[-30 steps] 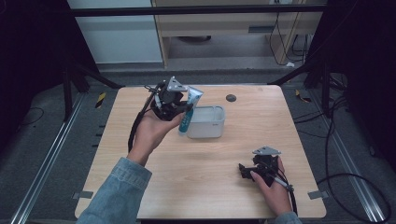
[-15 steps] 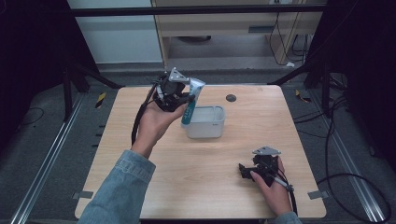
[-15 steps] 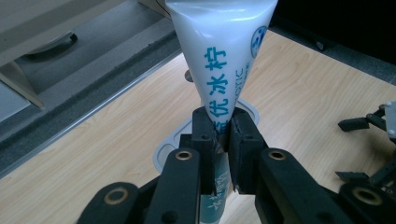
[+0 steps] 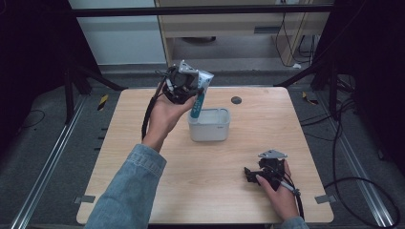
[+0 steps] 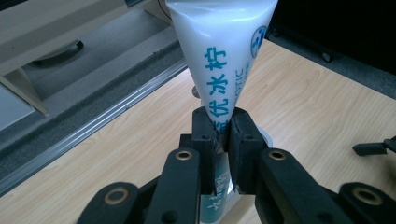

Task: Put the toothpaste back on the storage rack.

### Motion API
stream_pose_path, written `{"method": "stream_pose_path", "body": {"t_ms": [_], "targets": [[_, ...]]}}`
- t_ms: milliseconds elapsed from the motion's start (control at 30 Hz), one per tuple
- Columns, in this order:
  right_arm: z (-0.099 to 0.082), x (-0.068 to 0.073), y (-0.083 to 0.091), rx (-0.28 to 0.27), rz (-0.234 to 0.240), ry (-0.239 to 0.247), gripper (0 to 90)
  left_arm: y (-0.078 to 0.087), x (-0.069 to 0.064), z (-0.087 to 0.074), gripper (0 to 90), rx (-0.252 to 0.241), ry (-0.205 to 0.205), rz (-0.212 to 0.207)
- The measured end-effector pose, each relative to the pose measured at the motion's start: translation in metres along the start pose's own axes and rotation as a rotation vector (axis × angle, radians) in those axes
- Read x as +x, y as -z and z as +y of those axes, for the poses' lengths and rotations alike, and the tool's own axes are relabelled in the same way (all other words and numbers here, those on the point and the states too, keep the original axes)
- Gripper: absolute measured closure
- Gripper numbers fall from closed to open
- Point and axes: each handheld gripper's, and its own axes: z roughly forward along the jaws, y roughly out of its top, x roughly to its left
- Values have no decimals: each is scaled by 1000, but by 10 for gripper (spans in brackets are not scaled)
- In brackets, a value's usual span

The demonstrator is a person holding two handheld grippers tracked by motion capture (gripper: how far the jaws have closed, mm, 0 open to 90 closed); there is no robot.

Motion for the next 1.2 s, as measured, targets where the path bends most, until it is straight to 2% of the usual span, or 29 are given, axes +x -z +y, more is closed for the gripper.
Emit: {"method": "stream_pose_path", "body": {"t_ms": [533, 1200], "targets": [[0, 0, 0, -2, -1, 2, 3, -13, -3, 5, 819, -19, 10, -22], [0, 0, 0, -3, -1, 2, 4, -14, -2, 6, 819, -30, 19, -21]]}}
